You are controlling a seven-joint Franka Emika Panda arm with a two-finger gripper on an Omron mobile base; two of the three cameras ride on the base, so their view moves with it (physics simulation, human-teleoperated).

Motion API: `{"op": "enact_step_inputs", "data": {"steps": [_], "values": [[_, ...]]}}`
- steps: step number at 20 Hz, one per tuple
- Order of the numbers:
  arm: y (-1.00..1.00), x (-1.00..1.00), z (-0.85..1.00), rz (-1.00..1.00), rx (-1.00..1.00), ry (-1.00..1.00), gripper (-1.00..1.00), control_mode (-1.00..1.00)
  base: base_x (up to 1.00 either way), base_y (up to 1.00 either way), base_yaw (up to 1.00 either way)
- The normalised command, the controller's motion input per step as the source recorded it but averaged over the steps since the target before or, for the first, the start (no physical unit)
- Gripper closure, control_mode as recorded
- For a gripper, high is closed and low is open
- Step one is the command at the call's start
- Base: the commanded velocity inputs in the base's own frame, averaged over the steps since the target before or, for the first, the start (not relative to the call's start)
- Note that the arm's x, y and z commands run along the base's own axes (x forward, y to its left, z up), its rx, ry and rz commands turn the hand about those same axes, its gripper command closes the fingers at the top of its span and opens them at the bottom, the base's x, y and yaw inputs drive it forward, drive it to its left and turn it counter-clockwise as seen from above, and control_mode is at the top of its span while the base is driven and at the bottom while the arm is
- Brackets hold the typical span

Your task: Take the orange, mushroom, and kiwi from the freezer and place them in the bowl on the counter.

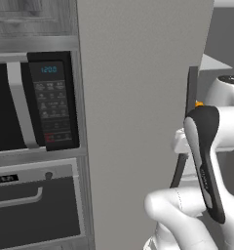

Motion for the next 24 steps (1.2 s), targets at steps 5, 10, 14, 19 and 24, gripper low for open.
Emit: {"op": "enact_step_inputs", "data": {"steps": [5,10,14,19,24], "values": [[-0.01,-0.07,0.00,-0.02,0.00,0.00,-1.00,-1.00,0.00,0.00,0.00],[0.00,0.00,0.00,0.00,0.00,0.00,-1.00,1.00,0.02,-0.02,0.00],[0.00,0.00,0.00,0.00,0.00,0.00,-1.00,1.00,0.48,-0.04,0.00],[0.00,0.00,0.00,0.00,0.00,0.00,-1.00,1.00,0.47,-0.10,0.00],[0.00,0.00,0.00,0.00,0.00,0.00,-1.00,1.00,0.06,-0.42,0.00]]}}
